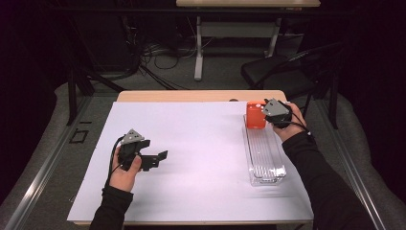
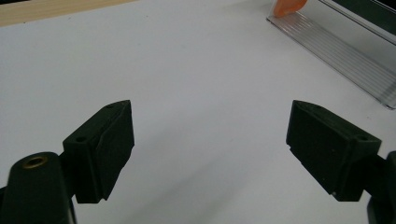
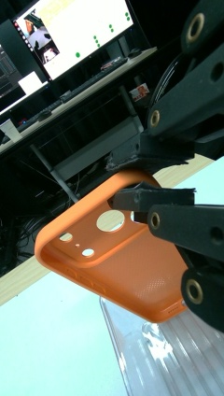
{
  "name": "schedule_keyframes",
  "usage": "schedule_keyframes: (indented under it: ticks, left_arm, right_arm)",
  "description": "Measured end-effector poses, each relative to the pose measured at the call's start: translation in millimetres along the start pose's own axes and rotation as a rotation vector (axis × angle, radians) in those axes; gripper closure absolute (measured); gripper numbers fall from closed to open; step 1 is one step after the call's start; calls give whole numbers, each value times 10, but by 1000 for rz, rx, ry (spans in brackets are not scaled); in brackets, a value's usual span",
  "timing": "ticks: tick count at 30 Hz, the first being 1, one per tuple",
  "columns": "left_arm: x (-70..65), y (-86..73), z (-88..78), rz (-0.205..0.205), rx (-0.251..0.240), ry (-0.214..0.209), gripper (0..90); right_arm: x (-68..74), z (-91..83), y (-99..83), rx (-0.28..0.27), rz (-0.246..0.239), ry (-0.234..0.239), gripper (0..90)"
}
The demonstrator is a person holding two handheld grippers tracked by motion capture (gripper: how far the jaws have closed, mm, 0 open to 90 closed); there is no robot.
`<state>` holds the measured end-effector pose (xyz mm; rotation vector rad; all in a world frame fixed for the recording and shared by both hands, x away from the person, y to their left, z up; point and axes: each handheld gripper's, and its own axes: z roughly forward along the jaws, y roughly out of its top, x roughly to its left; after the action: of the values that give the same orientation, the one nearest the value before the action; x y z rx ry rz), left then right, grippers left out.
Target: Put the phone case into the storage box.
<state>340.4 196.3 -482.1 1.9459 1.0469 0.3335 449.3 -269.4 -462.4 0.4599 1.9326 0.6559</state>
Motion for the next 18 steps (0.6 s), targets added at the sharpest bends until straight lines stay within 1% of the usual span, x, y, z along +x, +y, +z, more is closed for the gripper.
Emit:
schedule_keyframes:
  ticks: [6,8,14,18]
  left_arm:
    - [-9,-1,8,-1,1,-2,153]
    - [-10,-2,10,-1,1,-3,154]
    - [-17,-4,20,2,8,-4,154]
    - [-26,-4,27,5,8,-6,154]
  right_arm:
    - [-15,19,-35,10,-8,-13,792]
    - [-21,29,-45,13,-20,-18,789]
    - [-34,51,-66,23,-30,-28,784]
    - [-41,62,-83,31,-27,-34,779]
